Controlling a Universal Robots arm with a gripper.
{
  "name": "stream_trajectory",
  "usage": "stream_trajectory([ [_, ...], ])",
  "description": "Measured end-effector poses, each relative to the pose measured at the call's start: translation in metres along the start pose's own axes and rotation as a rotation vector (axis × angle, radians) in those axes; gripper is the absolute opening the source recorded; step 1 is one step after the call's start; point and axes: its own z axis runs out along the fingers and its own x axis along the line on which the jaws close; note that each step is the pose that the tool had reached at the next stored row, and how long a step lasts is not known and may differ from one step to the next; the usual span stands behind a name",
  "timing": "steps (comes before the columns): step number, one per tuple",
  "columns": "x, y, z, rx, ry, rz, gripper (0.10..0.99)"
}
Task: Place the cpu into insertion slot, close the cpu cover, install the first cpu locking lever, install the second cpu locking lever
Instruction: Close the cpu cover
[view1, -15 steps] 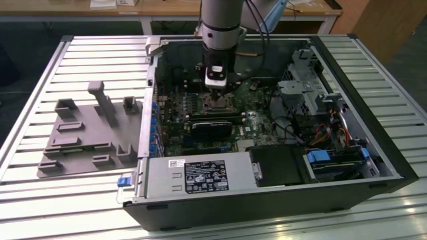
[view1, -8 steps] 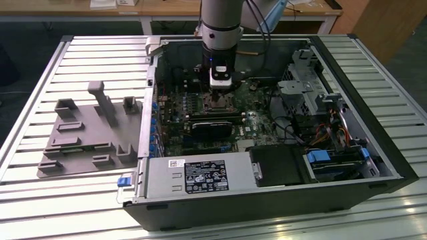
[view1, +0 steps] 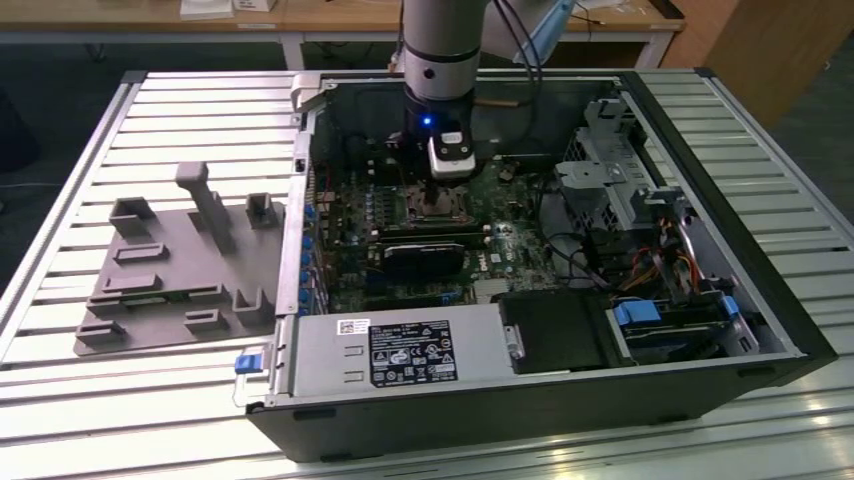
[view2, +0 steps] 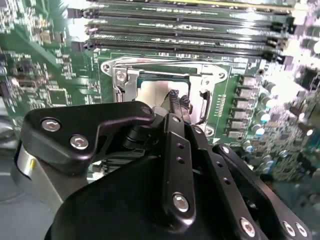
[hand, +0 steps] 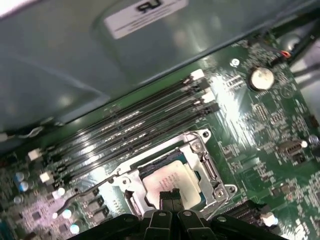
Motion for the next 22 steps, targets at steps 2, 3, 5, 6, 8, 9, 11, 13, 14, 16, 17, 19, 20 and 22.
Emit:
stream_trajectory([
  [2,0.0000,0.0000,0.0003,-0.001,0.0003,-0.037,0.106],
  [3,0.0000,0.0000,0.0005,-0.001,0.0003,-0.056,0.106],
  [5,0.0000,0.0000,0.0006,-0.002,0.0005,-0.092,0.106],
  [6,0.0000,0.0000,0.0007,-0.002,0.0006,-0.110,0.106],
  [8,0.0000,0.0000,0.0008,-0.003,0.0008,-0.146,0.106],
  [9,0.0000,0.0000,0.0008,-0.003,0.0009,-0.163,0.106],
  [11,0.0000,0.0000,0.0010,-0.005,0.0015,-0.201,0.106],
  [13,0.0000,0.0000,0.0011,-0.007,0.0023,-0.236,0.106],
  [14,0.0000,0.0000,0.0012,-0.008,0.0028,-0.252,0.106],
  [16,0.0000,0.0000,0.0014,-0.010,0.0024,-0.283,0.106],
  [17,0.0000,0.0000,0.0016,-0.011,0.0008,-0.298,0.106],
  [19,0.0000,0.0000,0.0020,-0.013,-0.0036,-0.329,0.106],
  [20,0.0000,0.0000,0.0022,-0.014,-0.0055,-0.344,0.106],
  [22,0.0000,-0.0001,0.0024,-0.016,-0.0089,-0.372,0.106],
])
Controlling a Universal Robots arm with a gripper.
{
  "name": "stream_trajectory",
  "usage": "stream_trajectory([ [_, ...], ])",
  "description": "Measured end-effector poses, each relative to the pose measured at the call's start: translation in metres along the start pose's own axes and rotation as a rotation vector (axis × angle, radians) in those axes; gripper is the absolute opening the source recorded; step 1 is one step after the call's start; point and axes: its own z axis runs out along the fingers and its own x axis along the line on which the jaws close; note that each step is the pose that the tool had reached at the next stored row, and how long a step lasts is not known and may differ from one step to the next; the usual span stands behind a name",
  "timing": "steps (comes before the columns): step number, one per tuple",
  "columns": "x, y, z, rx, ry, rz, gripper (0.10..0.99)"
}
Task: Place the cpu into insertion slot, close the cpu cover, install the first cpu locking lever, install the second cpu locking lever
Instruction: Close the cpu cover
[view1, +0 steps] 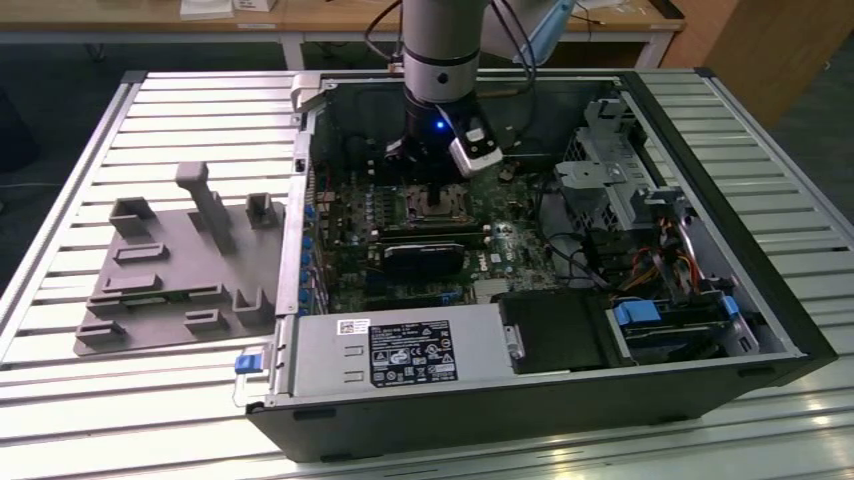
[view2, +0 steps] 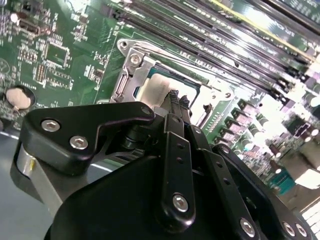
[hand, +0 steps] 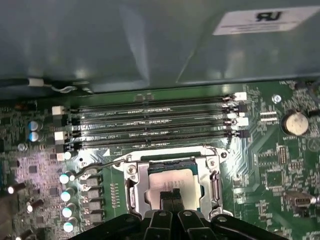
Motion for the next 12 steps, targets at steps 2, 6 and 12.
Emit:
stream_trajectory([
  [2,0.0002,0.0000,0.0001,-0.001,-0.0021,-0.017,0.106],
  [6,0.0027,-0.0003,0.0003,-0.002,-0.0026,-0.040,0.106],
  [12,0.0105,-0.0010,0.0007,-0.003,-0.0028,-0.058,0.106],
])
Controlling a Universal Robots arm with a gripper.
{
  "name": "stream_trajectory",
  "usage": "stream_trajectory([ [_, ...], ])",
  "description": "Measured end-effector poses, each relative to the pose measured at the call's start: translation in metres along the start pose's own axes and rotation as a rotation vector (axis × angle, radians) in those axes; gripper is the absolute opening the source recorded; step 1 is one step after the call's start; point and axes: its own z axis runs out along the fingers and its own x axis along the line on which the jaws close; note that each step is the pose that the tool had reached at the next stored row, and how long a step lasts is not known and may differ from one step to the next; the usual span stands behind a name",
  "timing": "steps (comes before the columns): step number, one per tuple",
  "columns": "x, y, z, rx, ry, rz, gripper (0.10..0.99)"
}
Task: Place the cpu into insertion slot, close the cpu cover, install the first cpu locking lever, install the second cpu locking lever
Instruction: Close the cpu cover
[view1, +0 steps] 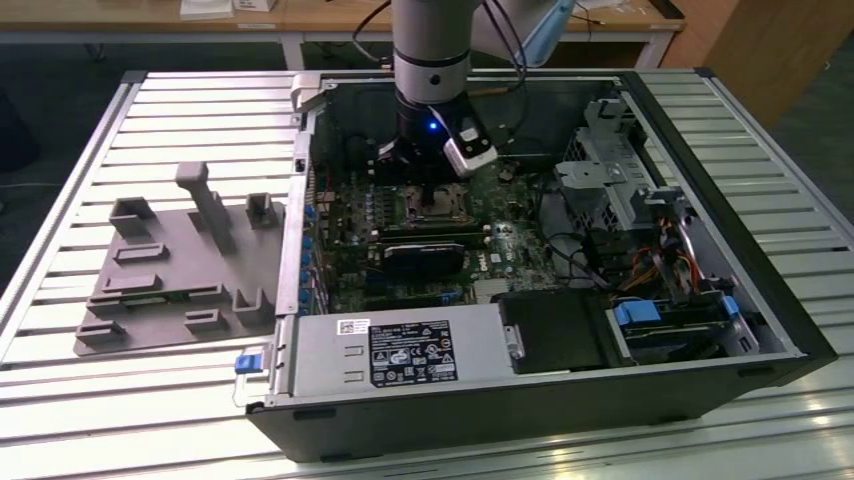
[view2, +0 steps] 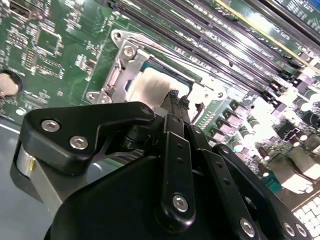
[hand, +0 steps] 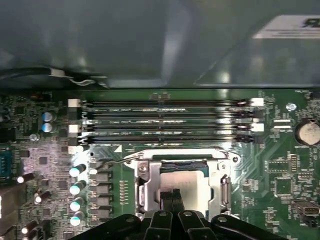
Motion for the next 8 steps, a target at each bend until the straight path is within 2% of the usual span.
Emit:
stream_trajectory([
  [8,0.0101,-0.0004,0.0031,-0.001,0.0001,-0.006,0.106],
])
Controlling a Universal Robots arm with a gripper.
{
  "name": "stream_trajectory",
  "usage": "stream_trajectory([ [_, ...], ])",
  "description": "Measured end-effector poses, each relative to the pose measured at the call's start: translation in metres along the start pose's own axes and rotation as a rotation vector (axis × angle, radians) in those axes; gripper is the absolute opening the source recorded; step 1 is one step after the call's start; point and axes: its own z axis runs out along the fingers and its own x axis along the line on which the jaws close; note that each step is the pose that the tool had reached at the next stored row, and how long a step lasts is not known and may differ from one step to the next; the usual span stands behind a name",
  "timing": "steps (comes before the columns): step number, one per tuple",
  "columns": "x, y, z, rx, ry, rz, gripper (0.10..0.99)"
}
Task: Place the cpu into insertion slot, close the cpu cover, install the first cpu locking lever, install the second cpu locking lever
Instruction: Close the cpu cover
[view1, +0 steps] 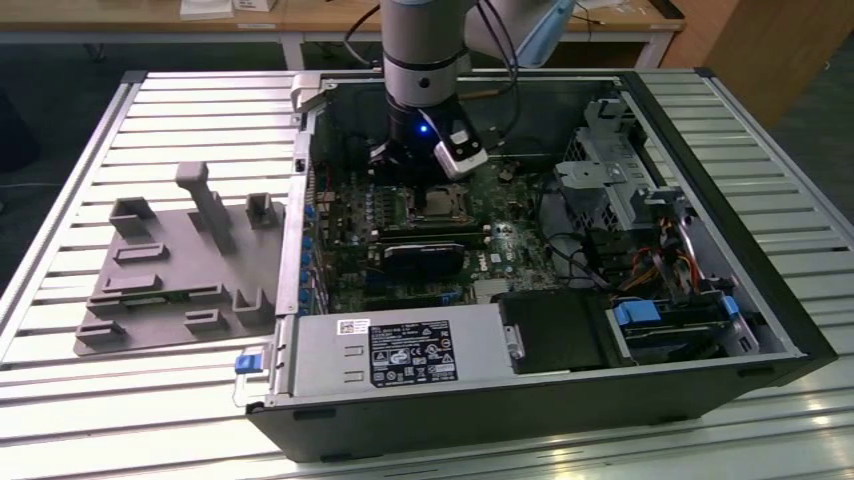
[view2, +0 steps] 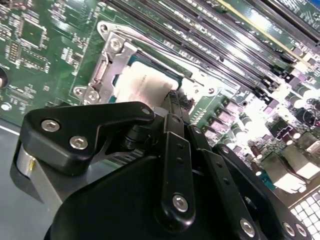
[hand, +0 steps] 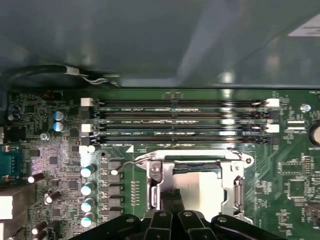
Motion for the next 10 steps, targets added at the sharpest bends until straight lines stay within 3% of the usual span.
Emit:
stream_trajectory([
  [10,0.0049,-0.0001,0.0041,0.000,0.0001,0.000,0.106],
])
